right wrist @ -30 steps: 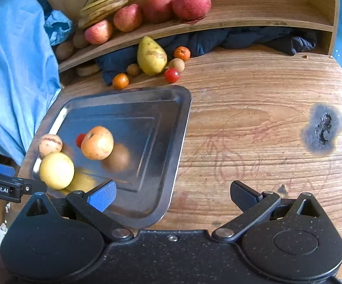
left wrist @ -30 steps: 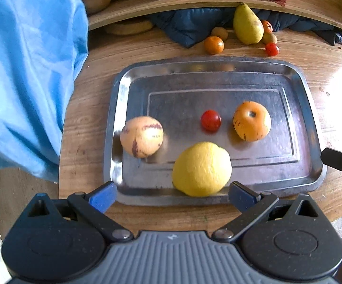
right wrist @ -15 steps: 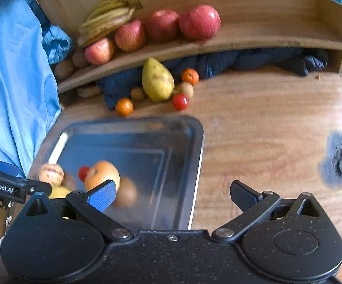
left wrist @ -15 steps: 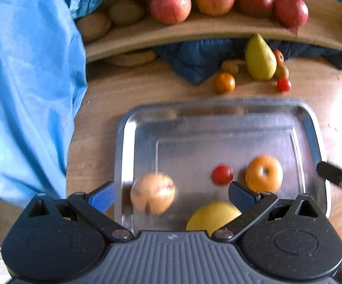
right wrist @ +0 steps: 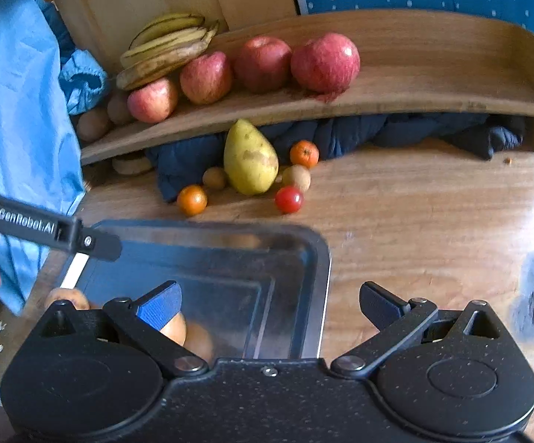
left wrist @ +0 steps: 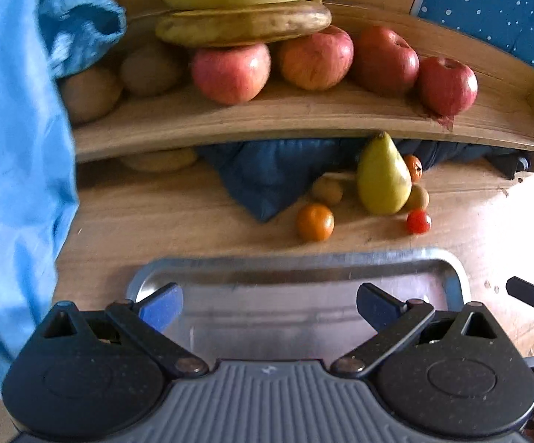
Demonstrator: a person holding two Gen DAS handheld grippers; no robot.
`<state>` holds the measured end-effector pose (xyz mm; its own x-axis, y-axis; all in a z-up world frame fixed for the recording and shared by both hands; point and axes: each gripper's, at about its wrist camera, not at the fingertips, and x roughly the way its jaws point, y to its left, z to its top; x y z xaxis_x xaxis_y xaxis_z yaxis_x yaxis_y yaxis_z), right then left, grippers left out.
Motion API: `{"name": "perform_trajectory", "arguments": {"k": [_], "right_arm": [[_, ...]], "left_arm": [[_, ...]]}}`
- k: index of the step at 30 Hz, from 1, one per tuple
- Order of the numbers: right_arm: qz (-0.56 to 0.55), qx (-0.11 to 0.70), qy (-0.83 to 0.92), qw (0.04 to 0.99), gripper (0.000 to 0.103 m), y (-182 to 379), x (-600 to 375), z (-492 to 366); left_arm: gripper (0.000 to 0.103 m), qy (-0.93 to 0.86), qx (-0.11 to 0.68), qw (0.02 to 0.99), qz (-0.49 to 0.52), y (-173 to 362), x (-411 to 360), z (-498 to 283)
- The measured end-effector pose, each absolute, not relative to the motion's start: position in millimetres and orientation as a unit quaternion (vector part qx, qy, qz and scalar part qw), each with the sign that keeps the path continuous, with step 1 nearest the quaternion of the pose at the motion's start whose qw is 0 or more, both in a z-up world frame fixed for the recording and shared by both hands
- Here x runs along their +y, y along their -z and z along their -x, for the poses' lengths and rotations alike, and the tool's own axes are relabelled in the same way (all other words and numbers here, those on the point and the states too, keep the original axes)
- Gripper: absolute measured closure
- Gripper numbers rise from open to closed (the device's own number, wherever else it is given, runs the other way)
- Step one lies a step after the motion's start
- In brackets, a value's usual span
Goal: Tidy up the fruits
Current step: 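Move both tools back toward the fruit under the shelf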
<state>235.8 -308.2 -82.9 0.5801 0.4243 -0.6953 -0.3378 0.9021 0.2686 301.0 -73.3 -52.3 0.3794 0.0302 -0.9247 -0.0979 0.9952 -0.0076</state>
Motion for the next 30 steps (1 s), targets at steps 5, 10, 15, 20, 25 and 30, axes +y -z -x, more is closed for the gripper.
{"name": "perform_trajectory", "arguments": {"k": [5, 10, 15, 20, 25, 30], "right_arm": [[-0.035, 0.398, -0.193, 0.896, 0.001, 83.8, -296.0, -254.6], [-0.015, 0.408, -0.171, 0.897, 0.001, 88.2, -288.9, -272.9], [-0.004, 0.416, -0.155, 0.896, 0.001, 94.5, -282.8, -289.7], [0.001, 0.421, -0.144, 0.896, 0.001, 102.8, -276.3, -302.2], [0.019, 0.429, -0.136, 0.893, 0.001, 109.5, -270.6, -313.3], [0.027, 0.432, -0.140, 0.890, 0.003, 112.3, -264.1, -317.8]], "left_arm": [[0.001, -0.015, 0.563, 0.826, 0.032, 66.8, -76.7, -329.8], [0.001, -0.003, 0.566, 0.823, 0.046, 82.4, -75.1, -348.8], [0.001, -0.007, 0.556, 0.830, 0.046, 88.9, -77.2, -357.3], [0.001, -0.003, 0.558, 0.828, 0.049, 95.5, -78.3, -364.5], [0.001, 0.016, 0.561, 0.826, 0.055, 102.3, -80.2, -369.0], [0.001, 0.032, 0.558, 0.827, 0.062, 111.1, -82.5, -372.8]]}}
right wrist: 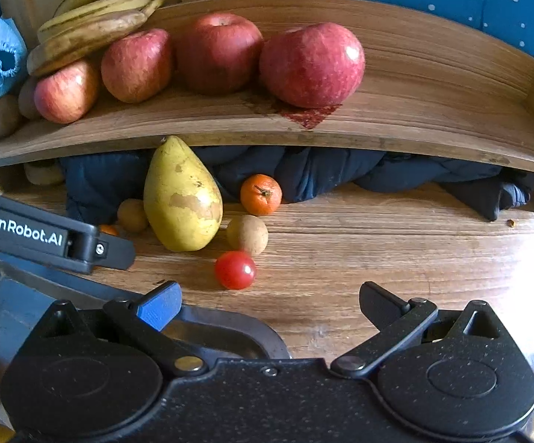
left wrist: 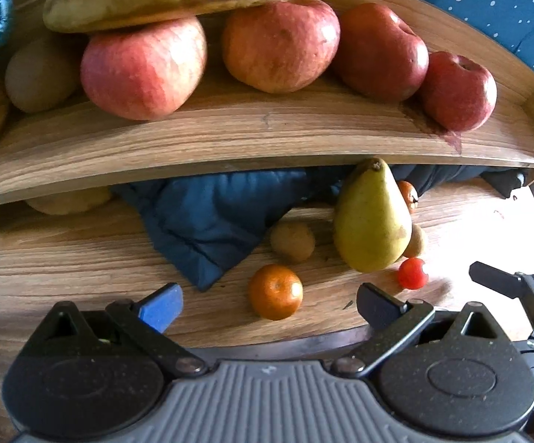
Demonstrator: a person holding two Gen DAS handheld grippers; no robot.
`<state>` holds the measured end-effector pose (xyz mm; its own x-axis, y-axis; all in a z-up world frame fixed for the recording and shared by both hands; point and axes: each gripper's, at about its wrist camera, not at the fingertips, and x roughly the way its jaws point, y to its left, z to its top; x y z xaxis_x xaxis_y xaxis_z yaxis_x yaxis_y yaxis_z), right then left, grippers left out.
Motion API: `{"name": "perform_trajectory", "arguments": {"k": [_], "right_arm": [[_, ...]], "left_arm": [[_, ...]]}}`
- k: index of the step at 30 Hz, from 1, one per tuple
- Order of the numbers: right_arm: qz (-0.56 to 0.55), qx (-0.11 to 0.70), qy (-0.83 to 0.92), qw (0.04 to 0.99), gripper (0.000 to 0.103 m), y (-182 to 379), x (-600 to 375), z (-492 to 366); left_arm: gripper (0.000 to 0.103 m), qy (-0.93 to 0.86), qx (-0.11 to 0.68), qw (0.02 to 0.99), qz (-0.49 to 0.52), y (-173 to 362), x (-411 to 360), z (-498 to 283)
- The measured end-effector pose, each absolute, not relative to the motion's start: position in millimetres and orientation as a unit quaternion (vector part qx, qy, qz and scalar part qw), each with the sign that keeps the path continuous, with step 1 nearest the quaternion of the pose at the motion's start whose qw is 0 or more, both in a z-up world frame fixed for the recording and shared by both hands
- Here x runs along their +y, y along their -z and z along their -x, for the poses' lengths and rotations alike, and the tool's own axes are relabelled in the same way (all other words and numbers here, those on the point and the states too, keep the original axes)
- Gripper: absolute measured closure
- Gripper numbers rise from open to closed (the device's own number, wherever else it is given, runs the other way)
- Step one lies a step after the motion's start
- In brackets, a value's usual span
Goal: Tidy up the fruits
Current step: 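Move both tools back toward the fruit under the shelf, then grasp the tangerine with left tool while right tool grasps a cherry tomato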
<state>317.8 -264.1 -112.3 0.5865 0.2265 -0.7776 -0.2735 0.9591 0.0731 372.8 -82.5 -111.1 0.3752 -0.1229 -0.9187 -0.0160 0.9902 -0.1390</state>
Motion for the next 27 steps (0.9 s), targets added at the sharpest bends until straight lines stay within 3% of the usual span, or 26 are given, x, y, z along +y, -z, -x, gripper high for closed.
{"name": "perform_trajectory", "arguments": {"k": [5, 14, 22, 27], "right_arm": [[0.018, 0.431, -0.153, 0.889, 0.009, 113.0, -259.7, -319.1], [0.012, 0.436, -0.159, 0.886, 0.022, 116.0, -254.5, -324.3], [0.013, 0.433, -0.171, 0.885, 0.031, 116.1, -249.8, -327.8], [0.018, 0.431, -0.172, 0.886, 0.043, 112.9, -247.0, -328.4]], "left_arm": [[0.004, 0.038, 0.549, 0.832, 0.066, 110.8, -80.3, -374.8], [0.019, 0.050, 0.546, 0.833, 0.076, 112.1, -73.1, -373.3], [0.044, 0.069, 0.545, 0.833, 0.071, 113.8, -75.2, -369.5], [0.052, 0.072, 0.543, 0.834, 0.067, 113.7, -80.5, -370.9]]}}
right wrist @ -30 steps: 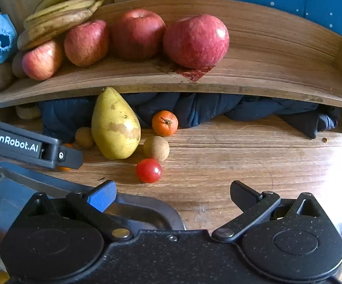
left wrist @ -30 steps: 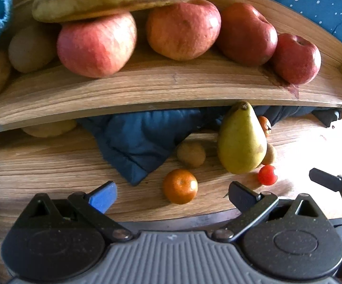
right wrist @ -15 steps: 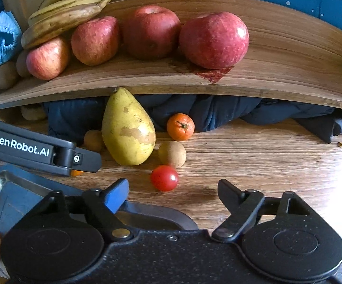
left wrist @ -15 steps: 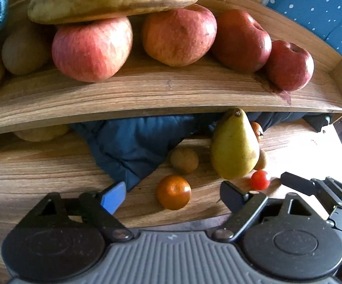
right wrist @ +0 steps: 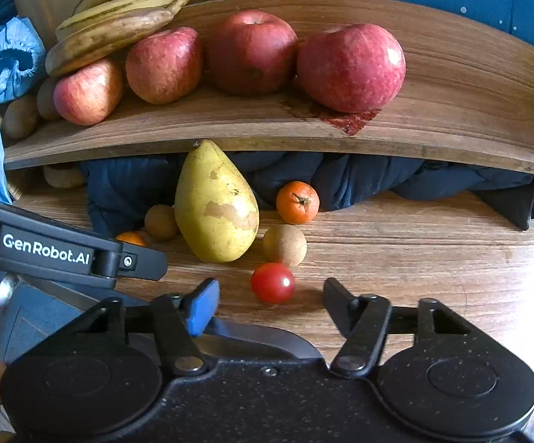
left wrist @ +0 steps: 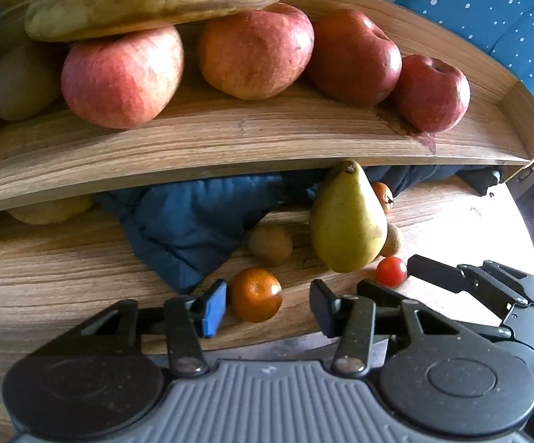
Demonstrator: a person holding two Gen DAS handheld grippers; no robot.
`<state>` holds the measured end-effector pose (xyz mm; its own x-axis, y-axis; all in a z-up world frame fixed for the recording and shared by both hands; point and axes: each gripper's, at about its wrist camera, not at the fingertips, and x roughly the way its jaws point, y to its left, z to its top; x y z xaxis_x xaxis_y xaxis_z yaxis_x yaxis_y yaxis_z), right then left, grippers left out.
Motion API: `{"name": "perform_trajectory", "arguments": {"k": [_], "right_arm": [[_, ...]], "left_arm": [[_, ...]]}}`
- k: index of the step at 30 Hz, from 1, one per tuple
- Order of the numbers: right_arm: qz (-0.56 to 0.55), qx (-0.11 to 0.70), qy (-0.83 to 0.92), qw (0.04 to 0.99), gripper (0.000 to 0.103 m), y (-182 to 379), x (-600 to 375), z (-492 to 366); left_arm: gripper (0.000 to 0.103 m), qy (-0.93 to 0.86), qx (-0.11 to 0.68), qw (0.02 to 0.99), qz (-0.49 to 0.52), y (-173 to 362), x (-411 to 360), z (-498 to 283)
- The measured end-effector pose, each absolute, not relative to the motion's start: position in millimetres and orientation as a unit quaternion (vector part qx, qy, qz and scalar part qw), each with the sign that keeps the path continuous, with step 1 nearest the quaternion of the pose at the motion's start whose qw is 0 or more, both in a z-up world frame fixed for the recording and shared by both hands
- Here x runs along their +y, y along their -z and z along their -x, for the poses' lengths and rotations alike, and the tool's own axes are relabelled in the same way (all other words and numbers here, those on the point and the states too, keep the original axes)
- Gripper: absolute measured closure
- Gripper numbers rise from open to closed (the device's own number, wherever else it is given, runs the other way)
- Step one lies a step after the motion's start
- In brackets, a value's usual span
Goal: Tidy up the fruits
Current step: 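Grasp the tangerine with left tool while right tool grasps a cherry tomato, then carry the tangerine and cherry tomato to the tray and open both tools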
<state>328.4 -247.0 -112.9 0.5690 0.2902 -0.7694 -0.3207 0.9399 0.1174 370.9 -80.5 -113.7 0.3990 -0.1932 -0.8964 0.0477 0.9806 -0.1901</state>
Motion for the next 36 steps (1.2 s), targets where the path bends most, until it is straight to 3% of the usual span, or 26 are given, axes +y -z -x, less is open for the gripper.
{"name": "perform_trajectory", "arguments": {"k": [5, 13, 36], "right_arm": [[0.023, 0.429, -0.164, 0.888, 0.060, 110.2, -245.8, -328.6], [0.030, 0.428, -0.160, 0.889, 0.076, 111.0, -243.1, -328.9], [0.022, 0.400, -0.178, 0.899, 0.077, 84.2, -262.5, -293.5]], "left_arm": [[0.057, 0.069, 0.543, 0.834, 0.064, 114.5, -81.1, -372.2], [0.068, 0.062, 0.544, 0.834, 0.068, 111.2, -74.6, -369.2], [0.070, 0.070, 0.521, 0.848, 0.061, 81.5, -93.7, -325.7]]}}
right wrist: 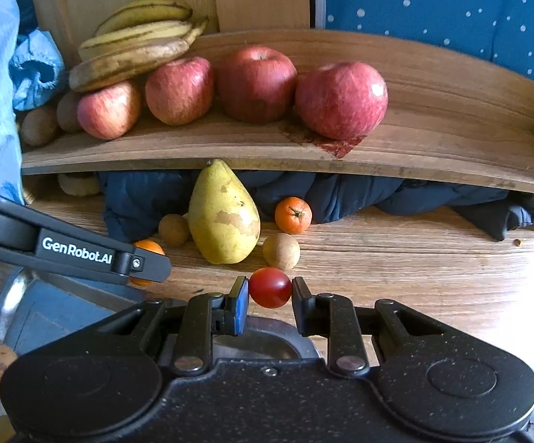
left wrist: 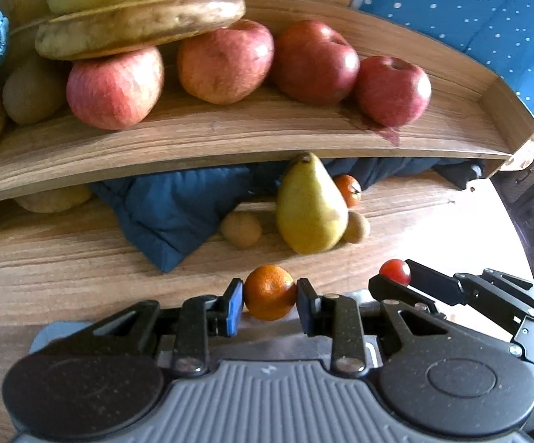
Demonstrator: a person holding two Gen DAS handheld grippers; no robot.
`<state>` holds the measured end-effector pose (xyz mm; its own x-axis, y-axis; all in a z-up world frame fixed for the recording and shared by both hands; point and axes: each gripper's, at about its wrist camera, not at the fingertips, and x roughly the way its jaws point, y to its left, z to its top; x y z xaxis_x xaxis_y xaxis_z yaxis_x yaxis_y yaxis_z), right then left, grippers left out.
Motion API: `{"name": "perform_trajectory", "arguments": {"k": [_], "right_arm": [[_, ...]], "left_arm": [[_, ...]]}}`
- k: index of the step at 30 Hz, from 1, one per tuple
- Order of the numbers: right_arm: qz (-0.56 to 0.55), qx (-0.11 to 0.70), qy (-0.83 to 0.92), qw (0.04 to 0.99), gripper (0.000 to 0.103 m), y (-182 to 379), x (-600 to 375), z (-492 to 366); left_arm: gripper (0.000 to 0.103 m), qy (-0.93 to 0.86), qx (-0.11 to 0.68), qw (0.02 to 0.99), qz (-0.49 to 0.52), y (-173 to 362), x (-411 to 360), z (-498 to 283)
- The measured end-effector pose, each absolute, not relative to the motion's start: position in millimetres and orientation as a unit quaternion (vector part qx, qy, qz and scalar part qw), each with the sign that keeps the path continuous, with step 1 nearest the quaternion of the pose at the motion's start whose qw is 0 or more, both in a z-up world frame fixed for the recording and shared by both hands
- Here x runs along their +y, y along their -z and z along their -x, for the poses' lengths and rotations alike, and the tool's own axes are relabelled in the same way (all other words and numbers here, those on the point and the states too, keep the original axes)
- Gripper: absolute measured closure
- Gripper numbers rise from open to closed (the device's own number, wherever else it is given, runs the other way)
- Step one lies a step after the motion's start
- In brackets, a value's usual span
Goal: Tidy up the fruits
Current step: 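Carry the tangerine and cherry tomato to the tray and open both tools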
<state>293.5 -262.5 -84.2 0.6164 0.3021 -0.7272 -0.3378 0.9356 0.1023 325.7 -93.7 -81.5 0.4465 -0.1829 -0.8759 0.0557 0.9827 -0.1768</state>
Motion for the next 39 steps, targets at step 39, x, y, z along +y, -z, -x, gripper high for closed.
{"name": "perform_trajectory", "arguments": {"k": [39], "right_arm": [[0.050, 0.406, -0.281, 0.868, 0.077, 79.0, -320.6, -161.4]], "left_arm": [[0.070, 0.025, 0.499, 0.861, 0.094, 69.3, -150.5, -195.7]]}}
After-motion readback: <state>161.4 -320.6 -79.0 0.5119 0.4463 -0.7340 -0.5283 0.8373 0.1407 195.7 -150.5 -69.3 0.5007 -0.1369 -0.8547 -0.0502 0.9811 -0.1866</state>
